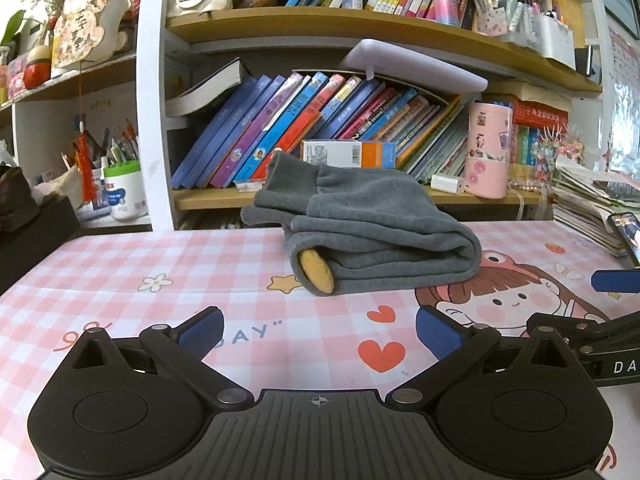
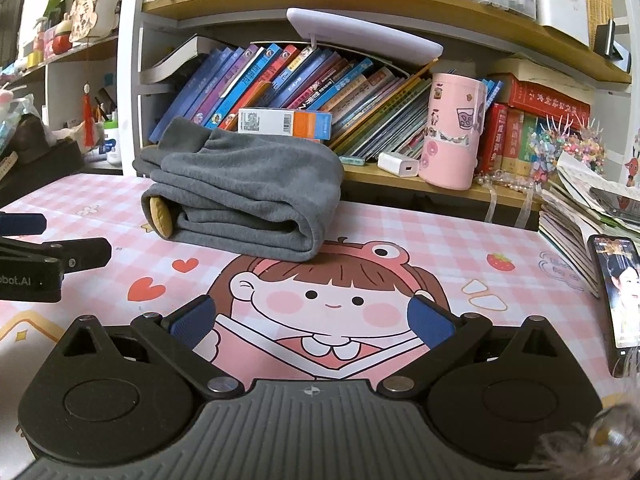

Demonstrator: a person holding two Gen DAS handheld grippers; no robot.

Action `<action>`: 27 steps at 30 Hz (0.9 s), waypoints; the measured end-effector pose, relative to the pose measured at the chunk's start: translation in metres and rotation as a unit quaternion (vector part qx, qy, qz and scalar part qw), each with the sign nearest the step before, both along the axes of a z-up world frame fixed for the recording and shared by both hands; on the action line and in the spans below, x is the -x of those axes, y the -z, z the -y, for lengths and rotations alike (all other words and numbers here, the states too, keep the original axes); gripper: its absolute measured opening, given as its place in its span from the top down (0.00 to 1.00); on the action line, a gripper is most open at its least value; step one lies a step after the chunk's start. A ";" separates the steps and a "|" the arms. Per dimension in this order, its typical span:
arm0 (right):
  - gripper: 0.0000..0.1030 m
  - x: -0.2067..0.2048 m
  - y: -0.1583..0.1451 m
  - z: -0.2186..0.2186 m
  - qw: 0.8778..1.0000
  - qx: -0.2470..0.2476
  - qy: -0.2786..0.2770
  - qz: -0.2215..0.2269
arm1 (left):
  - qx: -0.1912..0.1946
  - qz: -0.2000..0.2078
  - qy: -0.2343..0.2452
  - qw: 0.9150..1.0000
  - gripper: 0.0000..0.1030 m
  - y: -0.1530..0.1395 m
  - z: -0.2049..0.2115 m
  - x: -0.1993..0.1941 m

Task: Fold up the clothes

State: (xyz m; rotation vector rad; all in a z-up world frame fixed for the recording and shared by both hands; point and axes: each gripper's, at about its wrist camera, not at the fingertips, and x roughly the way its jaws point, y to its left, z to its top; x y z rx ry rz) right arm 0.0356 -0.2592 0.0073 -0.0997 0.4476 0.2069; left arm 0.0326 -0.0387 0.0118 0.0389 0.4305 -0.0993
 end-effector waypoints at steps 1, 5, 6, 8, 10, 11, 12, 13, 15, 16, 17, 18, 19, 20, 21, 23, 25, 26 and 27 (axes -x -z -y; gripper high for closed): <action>0.00 0.000 0.000 0.000 1.000 0.001 0.000 0.000 | 0.000 0.000 0.000 1.000 0.00 0.000 0.000 0.000; 0.00 -0.001 0.000 0.000 1.000 0.001 -0.001 -0.002 | -0.001 0.001 -0.001 1.000 0.00 0.000 0.000 0.001; 0.00 -0.001 0.000 0.000 1.000 0.001 -0.001 -0.002 | -0.001 0.001 0.000 1.000 0.00 0.000 0.000 0.001; 0.00 -0.001 0.000 0.000 1.000 0.001 -0.001 -0.003 | 0.000 0.000 -0.001 1.000 0.00 0.000 0.000 0.000; 0.00 -0.001 0.000 0.000 1.000 0.002 -0.002 -0.003 | 0.001 -0.001 -0.002 1.000 0.00 0.001 -0.001 0.000; 0.00 -0.002 0.000 0.000 1.000 0.002 -0.002 -0.004 | 0.002 -0.001 -0.003 1.000 0.00 0.001 -0.001 0.000; 0.00 -0.002 0.000 0.000 1.000 0.002 -0.002 -0.004 | 0.003 -0.002 -0.003 1.000 0.00 0.001 -0.001 -0.001; 0.00 -0.002 0.000 0.000 1.000 0.002 -0.002 -0.005 | 0.003 -0.002 -0.003 1.000 0.00 0.001 -0.001 -0.001; 0.00 -0.002 0.000 0.000 1.000 0.002 -0.003 -0.005 | 0.003 -0.002 -0.003 1.000 0.00 0.001 -0.001 0.000; 0.00 -0.002 0.001 0.000 1.000 0.002 -0.003 -0.006 | 0.002 -0.002 -0.002 1.000 0.00 0.001 -0.001 0.000; 0.00 -0.002 0.001 0.000 1.000 0.002 -0.003 -0.006 | 0.002 -0.001 -0.002 1.000 0.00 0.001 -0.001 0.000; 0.00 -0.002 0.001 0.000 1.000 0.002 -0.003 -0.007 | 0.001 -0.001 -0.002 1.000 0.00 0.001 -0.001 0.000; 0.00 -0.003 0.001 0.000 1.000 0.003 -0.003 -0.007 | 0.002 -0.001 -0.001 1.000 0.00 0.002 -0.001 0.000; 0.00 -0.003 0.001 0.000 1.000 0.003 -0.004 -0.007 | 0.002 -0.001 -0.001 1.000 0.00 0.002 -0.001 0.000; 0.00 -0.003 0.001 0.000 1.000 0.003 -0.004 -0.008 | 0.002 -0.001 -0.001 1.000 0.00 0.002 -0.001 0.000; 0.00 -0.003 0.001 -0.001 1.000 0.003 -0.004 -0.008 | 0.002 -0.001 -0.002 1.000 0.00 0.002 -0.001 0.000; 0.00 -0.003 0.001 -0.001 1.000 0.003 -0.005 -0.008 | 0.003 -0.002 -0.002 1.000 0.00 0.002 0.000 0.000; 0.00 -0.003 0.001 -0.001 1.000 0.003 -0.005 -0.008 | 0.003 -0.002 -0.002 1.000 0.00 0.002 0.000 0.000; 0.00 -0.003 0.001 -0.001 1.000 0.003 -0.005 -0.008 | 0.003 -0.002 -0.002 1.000 0.00 0.001 0.000 0.000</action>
